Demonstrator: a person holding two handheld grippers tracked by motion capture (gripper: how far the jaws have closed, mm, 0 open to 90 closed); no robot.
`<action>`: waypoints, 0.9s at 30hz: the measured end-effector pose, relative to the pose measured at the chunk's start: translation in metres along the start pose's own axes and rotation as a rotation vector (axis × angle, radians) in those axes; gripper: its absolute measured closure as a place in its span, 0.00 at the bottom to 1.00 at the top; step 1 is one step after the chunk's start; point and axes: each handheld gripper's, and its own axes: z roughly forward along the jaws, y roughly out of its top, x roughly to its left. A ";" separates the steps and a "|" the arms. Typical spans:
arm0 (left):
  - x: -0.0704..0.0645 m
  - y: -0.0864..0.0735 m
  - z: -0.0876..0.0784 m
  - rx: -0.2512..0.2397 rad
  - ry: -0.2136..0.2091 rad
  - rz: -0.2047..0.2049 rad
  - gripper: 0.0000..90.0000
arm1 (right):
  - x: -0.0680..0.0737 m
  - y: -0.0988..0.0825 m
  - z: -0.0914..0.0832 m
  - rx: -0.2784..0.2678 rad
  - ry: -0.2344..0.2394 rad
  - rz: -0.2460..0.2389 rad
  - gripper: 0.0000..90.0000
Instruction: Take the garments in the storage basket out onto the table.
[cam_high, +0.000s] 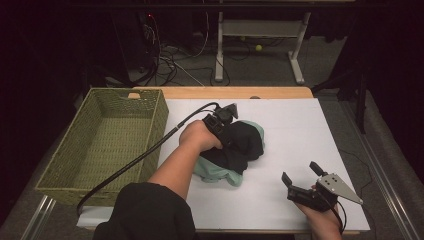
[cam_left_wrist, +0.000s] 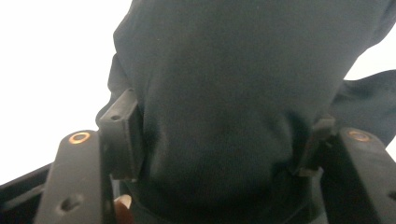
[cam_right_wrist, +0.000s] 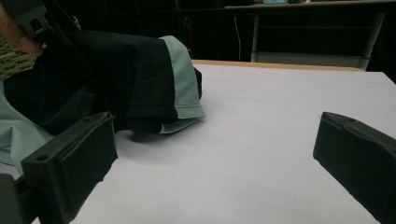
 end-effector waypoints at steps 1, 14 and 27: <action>0.001 0.000 -0.001 -0.003 -0.015 -0.011 0.31 | 0.000 0.000 0.000 -0.002 0.000 -0.003 0.00; -0.002 0.000 -0.016 -0.005 -0.076 -0.018 0.19 | 0.002 0.000 0.000 0.000 0.003 -0.008 0.00; -0.007 -0.002 -0.020 0.027 -0.067 -0.007 0.00 | 0.002 0.000 -0.001 -0.001 0.001 -0.011 0.00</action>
